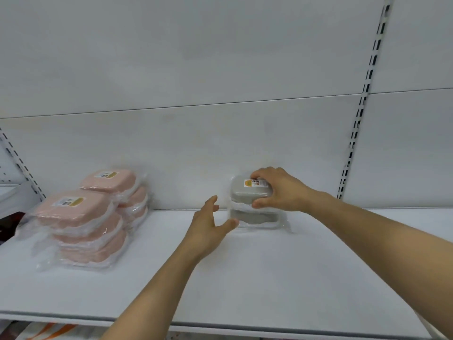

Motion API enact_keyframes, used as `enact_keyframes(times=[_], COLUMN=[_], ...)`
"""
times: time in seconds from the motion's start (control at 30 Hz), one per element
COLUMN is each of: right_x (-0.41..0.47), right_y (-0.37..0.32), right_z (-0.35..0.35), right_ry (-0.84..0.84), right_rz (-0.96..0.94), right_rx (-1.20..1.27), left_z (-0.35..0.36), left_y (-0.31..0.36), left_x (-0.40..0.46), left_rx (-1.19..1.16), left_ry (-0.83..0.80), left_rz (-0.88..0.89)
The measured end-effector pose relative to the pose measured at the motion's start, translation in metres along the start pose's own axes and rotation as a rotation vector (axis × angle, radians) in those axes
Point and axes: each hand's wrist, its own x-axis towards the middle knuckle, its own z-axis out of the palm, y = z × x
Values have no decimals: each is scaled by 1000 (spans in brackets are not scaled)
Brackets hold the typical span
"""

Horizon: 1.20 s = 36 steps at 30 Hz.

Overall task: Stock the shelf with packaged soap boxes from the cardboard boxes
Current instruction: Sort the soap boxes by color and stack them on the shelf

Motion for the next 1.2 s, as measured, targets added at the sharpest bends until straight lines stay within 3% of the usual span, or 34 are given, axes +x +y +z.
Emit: enact_keyframes(times=[0.17,0.27,0.5,0.73,0.83,1.0,1.2], right_x=[9,4,-77,-175,-202,-221,-227], right_y=[6,0,-47,-103,-135,-181,-213], right_z=[5,3,14,69,102,186,325], right_ry=[-73,-67,276,369,324,80,-423], right_rz=[14,31,-91,-226,-313,-362,-175], right_rx=[26,-108,-223,-111,-47,103,82], left_z=[9,4,-5,-9,-25,-57,-62], left_y=[-2,2,4,-34,-74,-160,-281], left_x=[10,4,-71,-195,-248,-301,-344], left_rx=[13,115,654,539,441,365,16], left_ry=[-34,-7,320,397,364,296,193], left_rz=[-21,5,300,329,237,-77,-627])
